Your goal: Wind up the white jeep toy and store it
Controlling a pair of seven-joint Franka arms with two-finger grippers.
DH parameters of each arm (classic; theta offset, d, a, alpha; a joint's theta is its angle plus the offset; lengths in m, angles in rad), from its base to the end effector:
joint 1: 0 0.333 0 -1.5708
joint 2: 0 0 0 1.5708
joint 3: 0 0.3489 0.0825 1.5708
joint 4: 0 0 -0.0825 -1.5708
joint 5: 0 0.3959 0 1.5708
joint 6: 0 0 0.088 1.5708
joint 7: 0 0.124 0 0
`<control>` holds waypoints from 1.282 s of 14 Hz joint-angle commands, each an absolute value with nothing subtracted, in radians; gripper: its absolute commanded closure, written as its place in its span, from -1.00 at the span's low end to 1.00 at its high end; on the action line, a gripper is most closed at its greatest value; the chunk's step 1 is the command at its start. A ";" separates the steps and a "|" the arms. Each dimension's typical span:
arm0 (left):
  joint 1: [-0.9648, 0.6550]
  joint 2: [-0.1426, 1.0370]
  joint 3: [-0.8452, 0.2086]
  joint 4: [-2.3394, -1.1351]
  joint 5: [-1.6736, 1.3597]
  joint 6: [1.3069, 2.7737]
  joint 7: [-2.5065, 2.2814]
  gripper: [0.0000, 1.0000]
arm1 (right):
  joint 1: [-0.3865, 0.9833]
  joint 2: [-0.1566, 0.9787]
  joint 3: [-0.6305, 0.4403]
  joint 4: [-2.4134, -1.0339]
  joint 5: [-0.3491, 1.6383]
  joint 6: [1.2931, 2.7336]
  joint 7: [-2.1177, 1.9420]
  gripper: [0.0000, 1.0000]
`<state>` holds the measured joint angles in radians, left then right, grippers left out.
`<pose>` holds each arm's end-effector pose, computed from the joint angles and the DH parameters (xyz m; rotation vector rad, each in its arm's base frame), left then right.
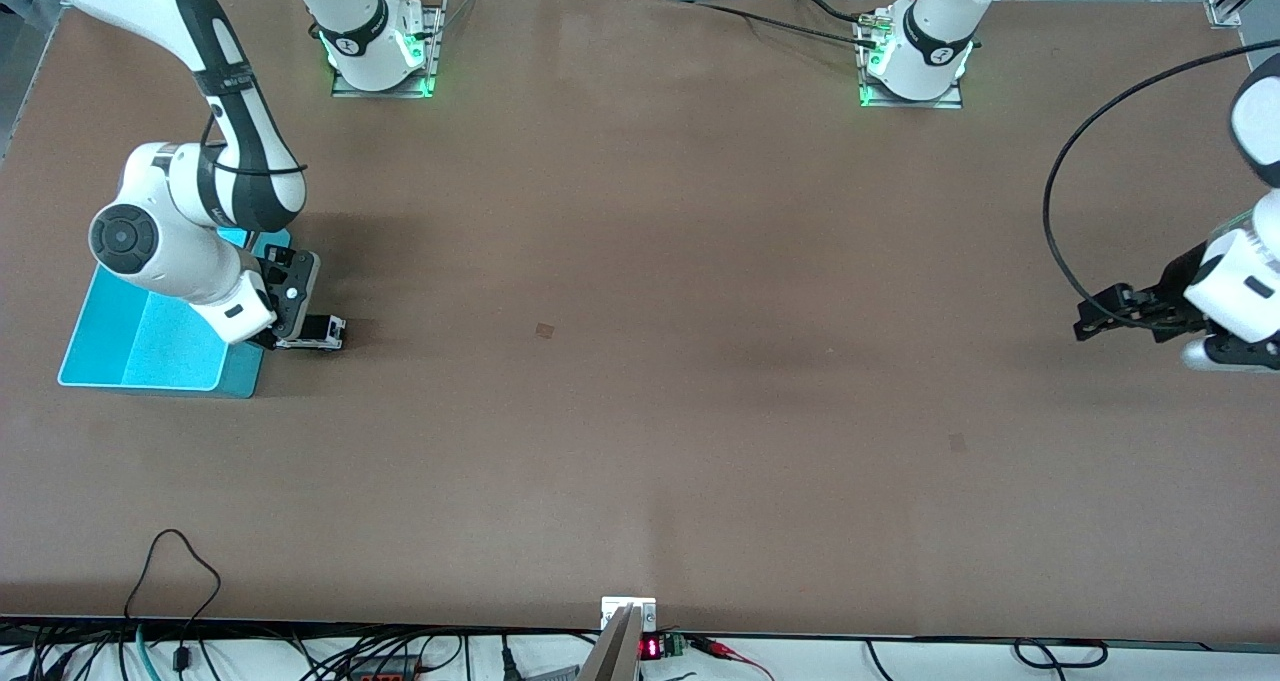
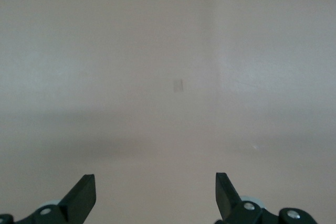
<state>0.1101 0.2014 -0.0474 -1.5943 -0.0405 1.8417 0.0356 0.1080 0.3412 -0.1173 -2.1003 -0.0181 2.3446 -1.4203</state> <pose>0.6474 0.0393 0.5309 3.0937 0.0591 0.0751 0.5884 -0.0051 0.2540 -2.3524 -2.0407 0.1645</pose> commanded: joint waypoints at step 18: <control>0.032 0.041 -0.005 -1.665 -0.049 1.729 -0.029 -1.00 | 0.100 0.457 -0.112 -2.092 -0.020 2.476 -1.569 0.07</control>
